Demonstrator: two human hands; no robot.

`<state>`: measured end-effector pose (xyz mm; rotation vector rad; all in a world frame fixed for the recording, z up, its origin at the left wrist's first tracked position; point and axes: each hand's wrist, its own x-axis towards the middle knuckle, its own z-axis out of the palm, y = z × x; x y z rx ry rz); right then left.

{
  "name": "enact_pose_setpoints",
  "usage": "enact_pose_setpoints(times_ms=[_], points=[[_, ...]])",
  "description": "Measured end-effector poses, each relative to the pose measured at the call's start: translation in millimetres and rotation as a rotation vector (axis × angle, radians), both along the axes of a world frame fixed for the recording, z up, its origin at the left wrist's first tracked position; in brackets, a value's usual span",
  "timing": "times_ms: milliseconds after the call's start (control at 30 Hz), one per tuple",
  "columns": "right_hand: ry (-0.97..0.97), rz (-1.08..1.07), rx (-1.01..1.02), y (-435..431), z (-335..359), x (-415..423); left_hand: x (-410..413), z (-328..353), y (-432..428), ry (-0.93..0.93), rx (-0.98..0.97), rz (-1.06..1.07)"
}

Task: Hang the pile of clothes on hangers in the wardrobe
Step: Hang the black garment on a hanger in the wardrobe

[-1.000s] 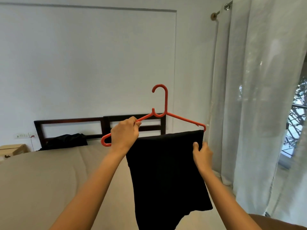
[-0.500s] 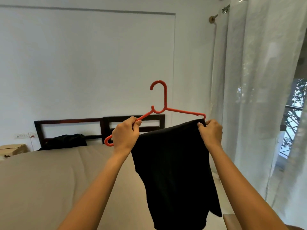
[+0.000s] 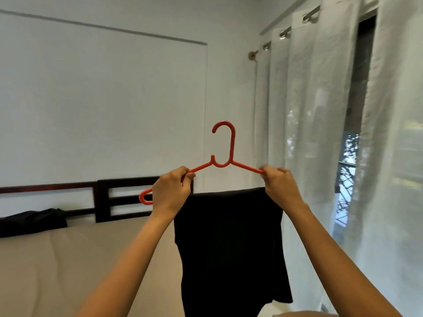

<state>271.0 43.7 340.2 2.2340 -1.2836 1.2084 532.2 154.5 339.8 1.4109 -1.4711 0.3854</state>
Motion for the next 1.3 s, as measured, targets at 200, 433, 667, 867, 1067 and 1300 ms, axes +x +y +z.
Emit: enact_pose_setpoints(times_ms=[200,433,667,867,1067,1300], points=[[0.186,-0.083,-0.008,11,15,-44,-13,19,-40,-0.042,0.005,-0.112],[0.214,-0.344,-0.331,75,19,-105,-65,35,-79,-0.081,-0.117,-0.447],[0.203,-0.683,-0.364,213,10,-213,-207,41,-73,-0.188,-0.162,-0.764],[0.34,-1.106,-0.428,354,20,-311,-380,44,-12,-0.18,-0.211,-1.084],[0.408,-1.478,-0.436,496,41,-389,-555,57,82,-0.18,-0.238,-1.374],[0.402,-1.671,-0.366,623,75,-442,-703,80,199,-0.085,-0.267,-1.667]])
